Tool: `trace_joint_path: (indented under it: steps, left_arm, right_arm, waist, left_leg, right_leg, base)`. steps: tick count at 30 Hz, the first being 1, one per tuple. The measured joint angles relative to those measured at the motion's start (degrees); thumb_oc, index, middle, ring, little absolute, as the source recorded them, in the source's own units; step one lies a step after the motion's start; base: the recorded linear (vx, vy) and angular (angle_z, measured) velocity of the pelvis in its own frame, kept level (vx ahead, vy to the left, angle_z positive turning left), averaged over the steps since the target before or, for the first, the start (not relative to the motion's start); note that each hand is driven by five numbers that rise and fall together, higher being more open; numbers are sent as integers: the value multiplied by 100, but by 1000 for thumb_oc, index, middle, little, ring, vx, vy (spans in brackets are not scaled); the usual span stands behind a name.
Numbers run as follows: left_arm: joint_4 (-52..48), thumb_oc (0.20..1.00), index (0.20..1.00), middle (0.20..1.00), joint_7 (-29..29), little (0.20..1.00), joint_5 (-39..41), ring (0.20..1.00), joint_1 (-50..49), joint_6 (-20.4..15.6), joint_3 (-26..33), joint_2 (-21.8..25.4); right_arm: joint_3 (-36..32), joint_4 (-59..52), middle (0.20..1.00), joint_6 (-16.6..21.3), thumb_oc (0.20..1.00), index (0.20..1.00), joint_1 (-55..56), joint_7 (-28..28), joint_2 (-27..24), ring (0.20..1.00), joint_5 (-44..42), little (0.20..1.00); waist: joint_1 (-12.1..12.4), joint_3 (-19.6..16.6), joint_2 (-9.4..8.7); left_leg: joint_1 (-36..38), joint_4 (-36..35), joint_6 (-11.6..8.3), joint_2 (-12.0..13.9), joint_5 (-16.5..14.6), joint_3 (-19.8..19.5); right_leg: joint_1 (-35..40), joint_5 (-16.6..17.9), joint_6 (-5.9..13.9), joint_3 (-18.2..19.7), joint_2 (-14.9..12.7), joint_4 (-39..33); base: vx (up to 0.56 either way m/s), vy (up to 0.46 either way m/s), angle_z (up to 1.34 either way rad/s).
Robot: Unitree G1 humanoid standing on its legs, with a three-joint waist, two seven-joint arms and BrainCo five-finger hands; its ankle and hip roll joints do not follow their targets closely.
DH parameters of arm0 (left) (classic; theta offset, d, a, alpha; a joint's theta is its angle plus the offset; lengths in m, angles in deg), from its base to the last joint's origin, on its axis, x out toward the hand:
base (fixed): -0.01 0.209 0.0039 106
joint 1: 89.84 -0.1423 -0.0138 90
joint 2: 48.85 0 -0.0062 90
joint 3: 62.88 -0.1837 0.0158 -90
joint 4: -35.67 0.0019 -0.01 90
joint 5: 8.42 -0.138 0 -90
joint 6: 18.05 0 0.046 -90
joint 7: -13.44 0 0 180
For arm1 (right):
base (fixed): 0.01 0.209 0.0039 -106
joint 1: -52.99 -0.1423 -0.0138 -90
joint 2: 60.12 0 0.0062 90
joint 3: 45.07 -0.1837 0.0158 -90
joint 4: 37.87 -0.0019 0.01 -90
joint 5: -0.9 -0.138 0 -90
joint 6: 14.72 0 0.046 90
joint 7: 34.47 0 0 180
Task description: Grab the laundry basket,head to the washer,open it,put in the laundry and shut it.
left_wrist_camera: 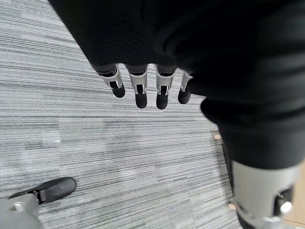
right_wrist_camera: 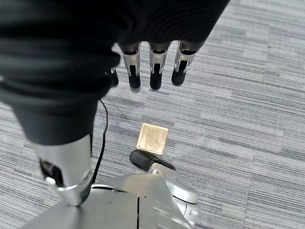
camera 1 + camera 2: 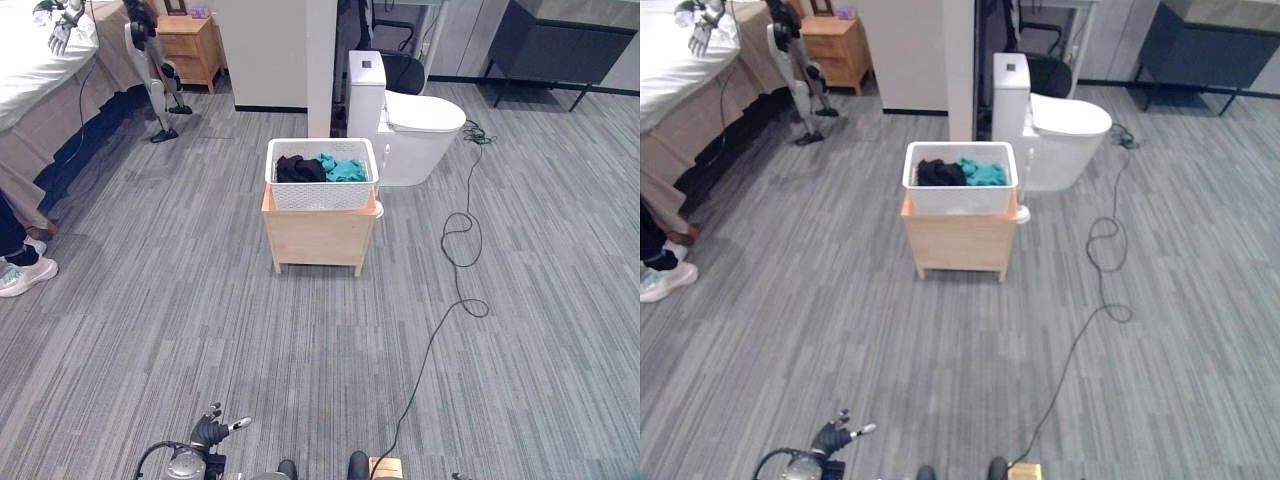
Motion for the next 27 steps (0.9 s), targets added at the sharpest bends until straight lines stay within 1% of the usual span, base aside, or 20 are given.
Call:
trace_joint_path:
  steps: [2,5,9,15,19,21,27]
  left_arm:
    - [13,1000,1000,1000,-129,1000,-7,1000,-51,-1,4,0]
    - [82,1000,1000,1000,-166,1000,1,1000,-144,0,24,-22]
    - [234,1000,1000,1000,-175,1000,19,1000,-153,4,54,-105]
    - [233,1000,1000,1000,-173,1000,25,1000,-146,5,18,-228]
    - [235,1000,1000,1000,-172,1000,62,1000,-146,6,19,-227]
    - [236,1000,1000,1000,-172,1000,62,1000,-121,8,12,-222]
    - [238,1000,1000,1000,-172,1000,64,1000,-50,10,-11,-220]
  right_arm:
    - [4,-5,1000,3,1000,1000,5,5,2,1000,0,1000]
    - [9,-3,1000,3,1000,1000,7,56,2,1000,0,1000]
    - [7,1,1000,2,1000,1000,12,124,-2,1000,1,1000]
    - [7,81,1000,-2,1000,1000,0,128,-38,1000,1,1000]
    - [5,91,1000,-3,1000,1000,4,130,-48,1000,-2,1000]
    - [3,88,1000,-3,1000,1000,10,130,-48,1000,-12,1000]
    - [1,88,1000,-3,1000,1000,-6,129,-82,1000,-65,1000]
  waist:
    - [-9,-2,-1]
    - [-5,-18,23]
    - [-35,-49,61]
    - [-35,-142,155]
    - [-80,-201,177]
    - [-134,-232,193]
    - [-131,-268,212]
  left_leg:
    - [0,0,0,0,-1,-20]
    - [-1,0,1,0,-1,-42]
    - [1,0,1,-4,-1,-133]
    - [-5,0,4,-2,-4,-147]
    - [-18,0,4,4,-4,-181]
    - [-76,1,5,1,-4,-298]
    - [-219,60,-2,5,4,-456]
  right_leg:
    - [5,1,-5,-15,0,0]
    - [13,1,-16,-31,-2,0]
    - [55,16,-27,-132,-8,0]
    - [61,8,-26,-157,-9,0]
    - [59,4,-29,-176,-5,0]
    - [54,-21,-28,-259,-9,0]
    - [23,-39,-45,-358,2,1]
  base:
    - [-4,-11,3]
    - [2,-14,4]
    - [3,-16,12]
    - [1,-11,2]
    - [-18,-55,4]
    - [-1,-66,20]
    - [-11,-116,14]
